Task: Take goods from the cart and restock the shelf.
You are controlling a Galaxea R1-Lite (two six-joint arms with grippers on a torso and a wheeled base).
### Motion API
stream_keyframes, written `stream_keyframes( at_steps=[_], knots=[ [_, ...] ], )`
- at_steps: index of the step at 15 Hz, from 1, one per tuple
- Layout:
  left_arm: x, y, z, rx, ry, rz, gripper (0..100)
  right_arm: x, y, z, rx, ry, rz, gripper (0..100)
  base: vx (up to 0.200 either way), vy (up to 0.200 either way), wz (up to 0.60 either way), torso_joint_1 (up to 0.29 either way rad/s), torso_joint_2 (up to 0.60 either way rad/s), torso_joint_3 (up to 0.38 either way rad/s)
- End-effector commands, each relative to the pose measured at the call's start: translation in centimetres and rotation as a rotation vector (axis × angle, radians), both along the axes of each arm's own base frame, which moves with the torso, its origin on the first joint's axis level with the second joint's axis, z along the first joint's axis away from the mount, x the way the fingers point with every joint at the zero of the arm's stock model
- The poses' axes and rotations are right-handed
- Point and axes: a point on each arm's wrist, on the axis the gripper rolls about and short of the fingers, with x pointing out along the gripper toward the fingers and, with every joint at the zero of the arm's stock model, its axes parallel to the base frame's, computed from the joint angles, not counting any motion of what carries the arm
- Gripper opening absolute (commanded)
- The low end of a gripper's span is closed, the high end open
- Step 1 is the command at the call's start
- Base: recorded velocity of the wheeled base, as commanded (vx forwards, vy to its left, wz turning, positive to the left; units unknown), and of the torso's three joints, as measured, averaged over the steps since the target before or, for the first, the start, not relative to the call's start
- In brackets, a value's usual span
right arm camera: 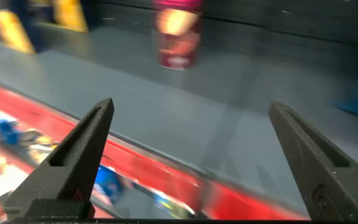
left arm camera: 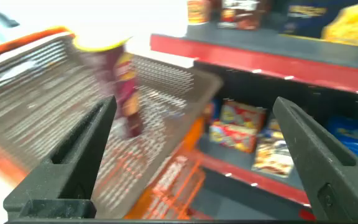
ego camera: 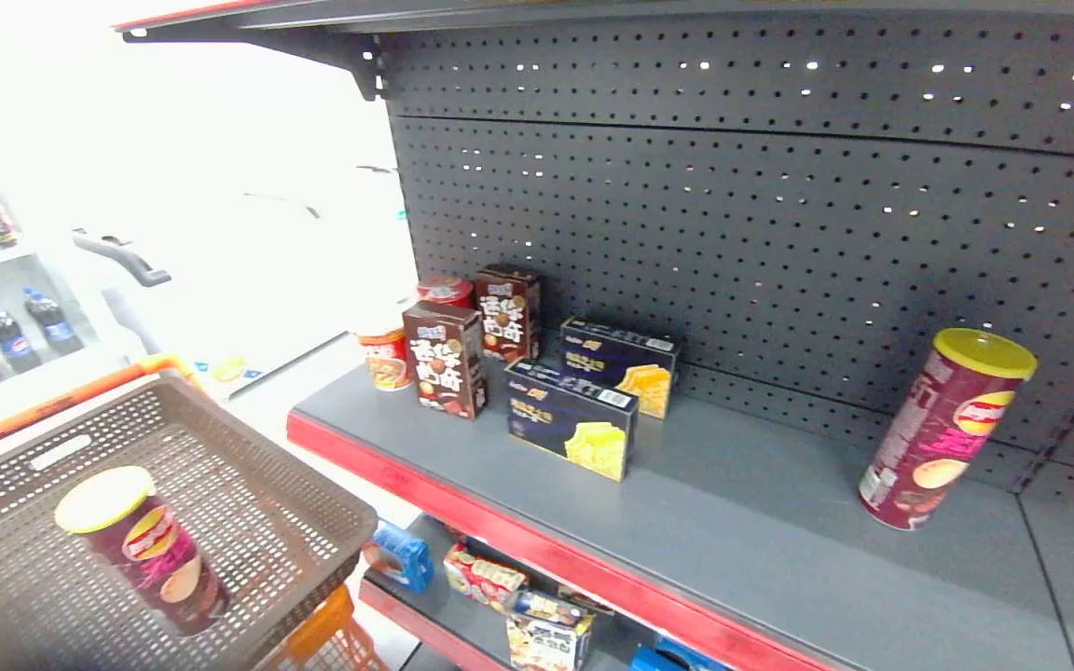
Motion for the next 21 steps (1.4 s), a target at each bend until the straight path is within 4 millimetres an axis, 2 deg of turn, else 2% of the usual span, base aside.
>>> stream_keyframes(
  at_steps=[1, 5, 8, 9, 10, 11, 12, 13, 14, 15, 16, 17, 19, 21],
  knots=[
    [0.0, 0.0, 0.0, 0.000, 0.000, 0.000, 100, 0.0, 0.0, 0.0, 0.000, 0.000, 0.000, 100, 0.000, 0.000, 0.60, 0.002, 0.01, 0.012],
    [0.0, 0.0, 0.0, 0.001, 0.000, -0.001, 100, 0.0, 0.0, 0.0, 0.001, 0.000, 0.000, 100, 0.000, 0.000, 0.60, 0.000, 0.01, 0.001],
    [0.0, 0.0, 0.0, 0.007, -0.001, -0.006, 100, 0.0, 0.0, 0.0, 0.001, 0.000, 0.000, 100, 0.000, 0.000, 0.00, 0.000, 0.00, 0.000],
    [-0.2, 0.0, 0.6, 0.016, -0.030, 0.023, 100, 0.0, 0.0, 0.0, 0.001, 0.000, 0.000, 100, 0.000, 0.000, 0.00, 0.000, 0.00, 0.000],
    [-0.8, 0.1, 3.8, 0.073, -0.094, 0.033, 100, 0.0, 0.0, 0.0, 0.001, 0.000, 0.000, 100, 0.000, 0.000, 0.00, 0.000, 0.00, 0.000],
    [1.0, 0.1, 9.7, 0.147, 0.012, 0.018, 100, 0.0, 0.0, 0.0, 0.001, 0.000, 0.000, 100, 0.000, 0.000, 0.00, 0.000, 0.00, 0.000],
    [3.4, 0.1, 13.8, 0.155, 0.065, 0.015, 100, 0.0, 0.0, 0.0, 0.001, 0.000, 0.000, 100, 0.000, 0.000, 0.00, 0.000, 0.00, 0.000],
    [3.4, 0.1, 13.8, 0.155, 0.065, 0.015, 100, 0.0, 0.0, 0.0, 0.001, 0.000, 0.000, 100, 0.000, 0.000, 0.00, 0.000, 0.00, 0.000],
    [7.4, -0.1, 14.3, 0.145, 0.205, -0.045, 100, 0.0, 0.0, 0.0, 0.001, 0.000, 0.000, 100, 0.000, 0.000, 0.00, 0.000, 0.00, 0.000],
    [8.3, -0.3, 14.0, 0.135, 0.243, -0.096, 100, 0.0, 0.0, 0.0, 0.001, 0.000, 0.000, 100, 0.000, 0.000, 0.00, 0.000, 0.00, 0.000],
    [10.2, -0.6, 13.4, 0.098, 0.331, -0.178, 100, 0.0, 0.0, 0.0, 0.001, 0.000, 0.000, 100, 0.000, 0.000, 0.00, 0.000, 0.00, 0.000],
    [10.8, -0.9, 12.9, 0.086, 0.368, -0.219, 100, 0.0, 0.0, 0.0, 0.001, 0.000, 0.000, 100, 0.000, 0.000, 0.00, 0.000, 0.00, 0.000],
    [14.3, -2.2, 9.7, 0.048, 0.501, -0.408, 100, 0.0, 0.0, 0.0, 0.001, 0.000, 0.000, 100, 0.000, 0.000, 0.00, 0.000, 0.00, 0.000],
    [18.0, -2.7, 7.1, 0.015, 0.617, -0.410, 100, 0.0, 0.0, 0.0, 0.001, 0.000, 0.000, 100, 0.000, 0.000, 0.00, 0.000, 0.00, 0.000]
  ],
)
